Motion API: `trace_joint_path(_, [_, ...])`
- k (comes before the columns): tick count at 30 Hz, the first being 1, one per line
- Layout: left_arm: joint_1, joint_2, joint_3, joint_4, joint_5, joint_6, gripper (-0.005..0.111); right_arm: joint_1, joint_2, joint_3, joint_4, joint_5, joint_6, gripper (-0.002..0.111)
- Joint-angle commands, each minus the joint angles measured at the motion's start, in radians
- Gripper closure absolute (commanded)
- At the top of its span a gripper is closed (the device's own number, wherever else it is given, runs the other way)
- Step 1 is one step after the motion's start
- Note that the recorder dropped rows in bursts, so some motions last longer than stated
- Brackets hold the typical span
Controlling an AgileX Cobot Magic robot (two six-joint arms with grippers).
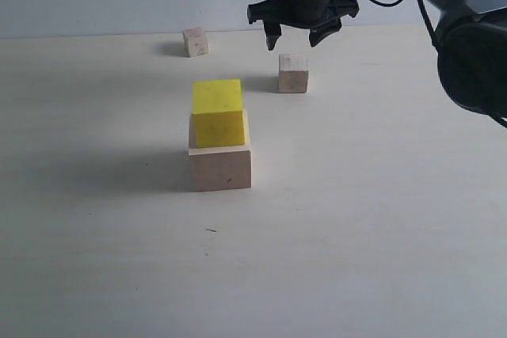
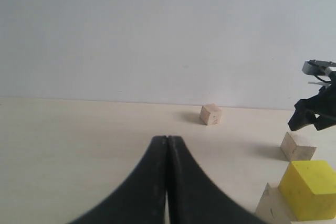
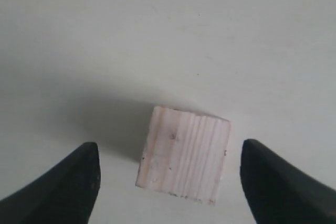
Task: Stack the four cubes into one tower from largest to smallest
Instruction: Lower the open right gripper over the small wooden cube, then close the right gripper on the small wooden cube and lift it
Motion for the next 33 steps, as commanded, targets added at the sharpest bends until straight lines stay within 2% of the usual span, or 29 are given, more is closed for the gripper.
trace_joint_path(1, [0.0, -0.005, 0.006, -0.007, -0.005, 0.008, 0.107, 0.0, 0.027, -0.026, 0.0, -0.005, 0.013, 0.038])
trace_joint_path(28, [0.0, -0.005, 0.006, -0.011, -0.005, 0.023, 0.107, -0.018, 0.101, -0.054, 0.0, -0.013, 0.067, 0.039])
trace_joint_path(30, [0.0, -0.005, 0.006, -0.011, -0.005, 0.023, 0.107, -0.018, 0.101, -0.054, 0.0, -0.015, 0.067, 0.043])
trace_joint_path(33, [0.0, -0.005, 0.006, -0.011, -0.005, 0.023, 0.107, -0.018, 0.101, -0.054, 0.0, -0.011, 0.067, 0.059])
